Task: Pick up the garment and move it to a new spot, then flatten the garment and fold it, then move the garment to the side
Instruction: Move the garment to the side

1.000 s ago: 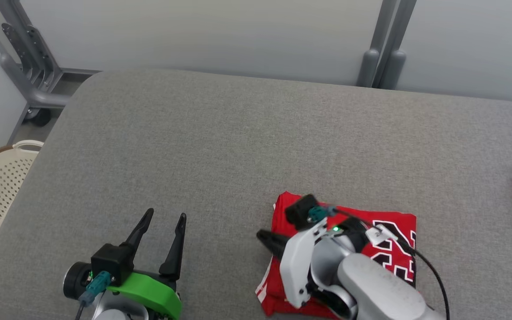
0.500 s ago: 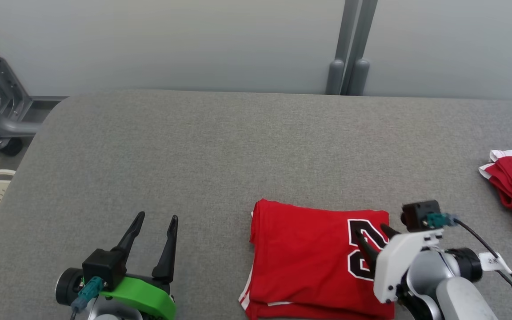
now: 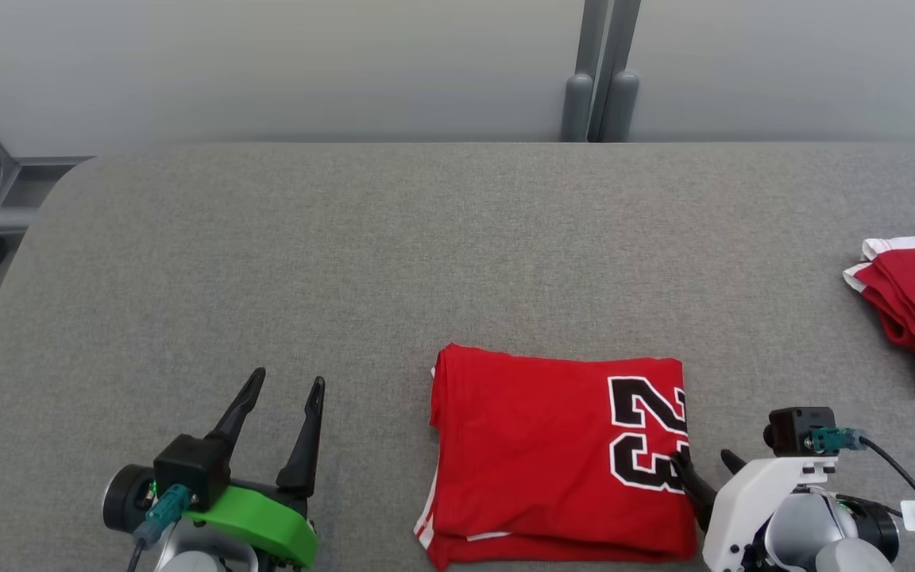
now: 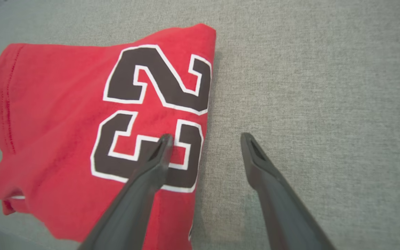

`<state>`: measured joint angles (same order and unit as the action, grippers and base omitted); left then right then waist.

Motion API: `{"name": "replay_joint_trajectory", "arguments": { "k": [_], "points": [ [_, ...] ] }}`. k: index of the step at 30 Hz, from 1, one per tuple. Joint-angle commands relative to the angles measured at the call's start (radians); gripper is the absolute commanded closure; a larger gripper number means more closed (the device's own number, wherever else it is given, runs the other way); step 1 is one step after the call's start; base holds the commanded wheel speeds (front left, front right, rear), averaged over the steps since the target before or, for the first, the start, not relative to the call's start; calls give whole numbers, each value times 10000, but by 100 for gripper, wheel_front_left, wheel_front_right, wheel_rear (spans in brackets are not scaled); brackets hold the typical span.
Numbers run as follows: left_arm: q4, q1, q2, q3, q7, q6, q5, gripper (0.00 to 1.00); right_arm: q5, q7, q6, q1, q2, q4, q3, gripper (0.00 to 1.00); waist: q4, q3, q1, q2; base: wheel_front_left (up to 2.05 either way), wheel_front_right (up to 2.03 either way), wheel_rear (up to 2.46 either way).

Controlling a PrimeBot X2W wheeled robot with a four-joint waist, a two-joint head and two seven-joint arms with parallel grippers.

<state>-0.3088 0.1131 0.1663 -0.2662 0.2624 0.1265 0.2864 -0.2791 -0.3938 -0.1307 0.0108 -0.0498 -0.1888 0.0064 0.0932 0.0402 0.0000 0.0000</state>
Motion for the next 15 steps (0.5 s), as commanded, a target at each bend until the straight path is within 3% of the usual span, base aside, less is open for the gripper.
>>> {"name": "replay_joint_trajectory", "arguments": {
  "k": [1,11,12,13,15],
  "points": [
    [9,135,73,-22,30,23,-87,0,-132,70,3,166,-16,-138,-1,0,90,122,0,0,0,0,0],
    [44,337,233,-181,30,33,-41,0,-615,159,3,866,-5,-1928,478,0,424,539,0,0,0,0,0],
    [45,352,244,-191,30,34,-36,0,-619,163,3,919,7,-2064,539,5,438,569,0,0,0,0,0],
    [53,370,250,-187,30,35,-23,0,-602,171,3,974,12,-2189,586,54,449,600,0,0,0,0,0],
    [54,395,266,-175,30,36,-6,0,-599,227,3,1084,21,-2379,644,100,463,644,0,0,0,0,0]
  ]
}}
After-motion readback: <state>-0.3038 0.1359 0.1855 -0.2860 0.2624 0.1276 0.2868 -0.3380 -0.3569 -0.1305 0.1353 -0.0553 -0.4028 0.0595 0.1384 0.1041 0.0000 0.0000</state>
